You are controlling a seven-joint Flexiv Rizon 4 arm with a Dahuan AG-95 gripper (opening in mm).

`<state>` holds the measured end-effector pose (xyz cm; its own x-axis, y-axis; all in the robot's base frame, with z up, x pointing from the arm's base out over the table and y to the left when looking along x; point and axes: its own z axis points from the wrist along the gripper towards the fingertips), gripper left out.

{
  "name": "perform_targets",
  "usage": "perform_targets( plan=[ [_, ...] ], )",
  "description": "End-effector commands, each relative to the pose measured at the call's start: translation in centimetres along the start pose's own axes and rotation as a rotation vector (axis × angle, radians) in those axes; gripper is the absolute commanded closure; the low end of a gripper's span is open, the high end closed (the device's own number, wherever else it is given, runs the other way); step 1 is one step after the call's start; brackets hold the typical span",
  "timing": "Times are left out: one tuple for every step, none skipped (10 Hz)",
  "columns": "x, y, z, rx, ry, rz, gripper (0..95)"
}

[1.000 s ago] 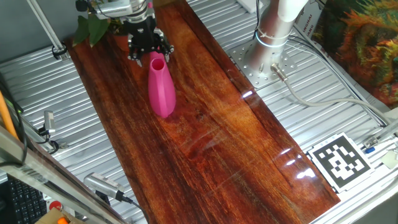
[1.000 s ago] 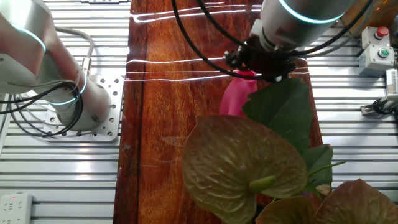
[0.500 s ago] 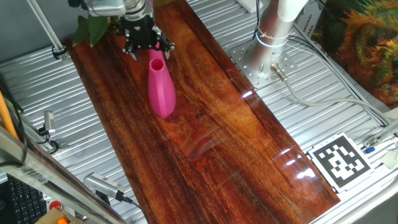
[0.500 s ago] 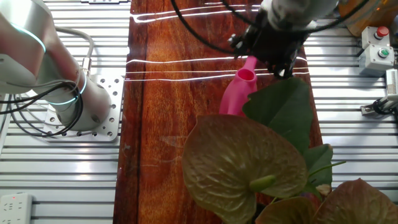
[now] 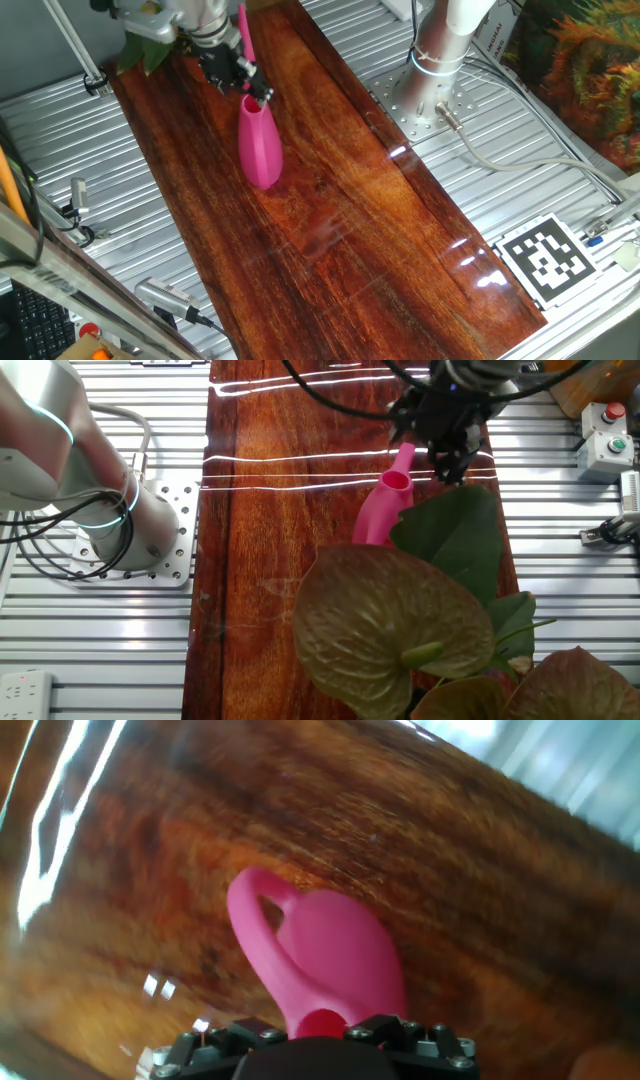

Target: Water the plant

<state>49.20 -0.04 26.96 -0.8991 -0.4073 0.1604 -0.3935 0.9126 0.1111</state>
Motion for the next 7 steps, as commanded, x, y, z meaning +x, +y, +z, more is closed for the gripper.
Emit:
perform_targets(
  plan=[
    [-0.87,1.22,-0.02,-0.08,-0.006,0.327,19.0],
    [-0.87,1.22,-0.01,-0.08,-0.006,0.324,19.0],
    [-0.86,1.22,-0.02,-0.081,-0.006,0.322,19.0],
    [-0.85,1.23,-0.01,-0.085,-0.005,0.318,19.0],
    [-0.85,1.23,-0.01,-0.09,-0.007,0.314,19.0],
    [-0.85,1.23,-0.01,-0.096,-0.006,0.312,19.0],
    [-0.84,1.24,-0.01,-0.095,-0.003,0.312,19.0]
  ],
)
